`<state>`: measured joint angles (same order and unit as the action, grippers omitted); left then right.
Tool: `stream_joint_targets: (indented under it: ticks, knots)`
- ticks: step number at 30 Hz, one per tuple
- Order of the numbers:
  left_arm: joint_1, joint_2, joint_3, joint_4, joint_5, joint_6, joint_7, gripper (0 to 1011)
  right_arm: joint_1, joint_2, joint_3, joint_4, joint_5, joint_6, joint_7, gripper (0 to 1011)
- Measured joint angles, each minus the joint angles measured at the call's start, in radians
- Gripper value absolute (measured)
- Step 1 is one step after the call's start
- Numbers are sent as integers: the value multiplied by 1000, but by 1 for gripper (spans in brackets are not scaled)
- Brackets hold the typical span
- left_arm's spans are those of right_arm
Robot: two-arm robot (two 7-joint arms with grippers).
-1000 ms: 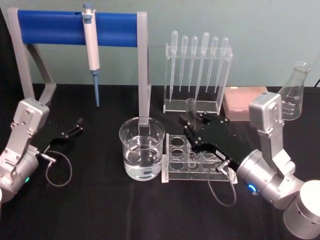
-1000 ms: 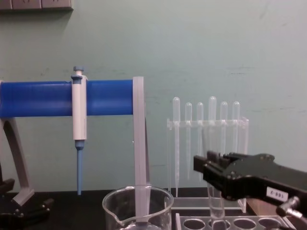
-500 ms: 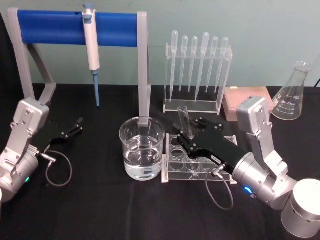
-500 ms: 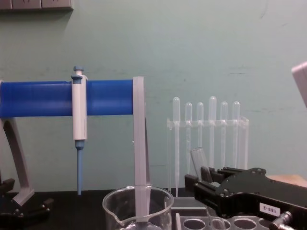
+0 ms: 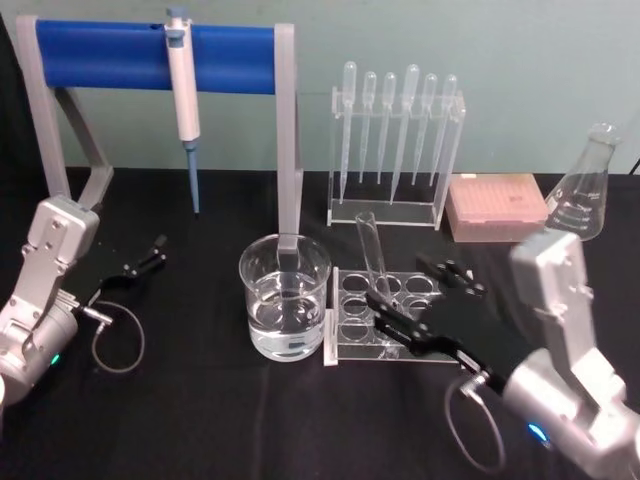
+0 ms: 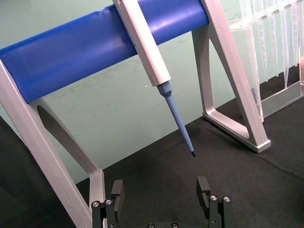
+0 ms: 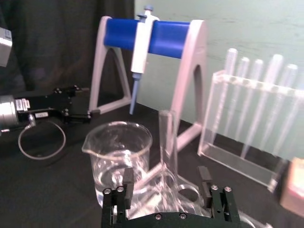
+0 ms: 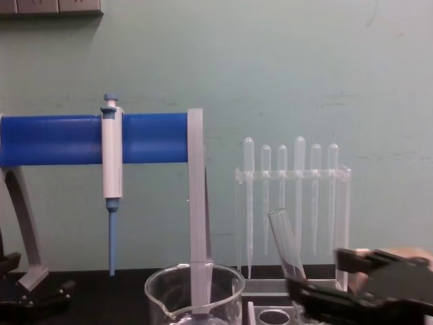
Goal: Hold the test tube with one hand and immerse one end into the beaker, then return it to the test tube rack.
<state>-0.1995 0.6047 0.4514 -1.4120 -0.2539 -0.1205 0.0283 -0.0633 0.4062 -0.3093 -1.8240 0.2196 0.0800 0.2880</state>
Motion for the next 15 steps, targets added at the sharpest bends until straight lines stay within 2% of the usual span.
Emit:
stream_joint_targets:
  ticks: [5,6,7,8,9,11,13,15]
  knots:
    - [0,0,0,0,0,0,0,1000,-117,22,67,-87,-18,-5,-52,967]
    - [0,0,0,0,0,0,0,1000,-129,23,78,-91,-22,-7,-62,981]
    - [0,0,0,0,0,0,0,1000,-153,22,106,-93,-27,-18,-85,995]
    - [0,0,0,0,0,0,0,1000,-153,22,106,-93,-27,-18,-85,1002]
    - [0,0,0,0,0,0,0,1000,-163,18,123,-89,-27,-28,-96,1002]
    - [0,0,0,0,0,0,0,1000,-185,2,180,-57,-29,-65,-138,1002]
    - [0,0,0,0,0,0,0,1000,-184,-13,213,-22,-31,-93,-163,1002]
    - [0,0,0,0,0,0,0,1000,-177,-25,231,5,-34,-110,-177,1002]
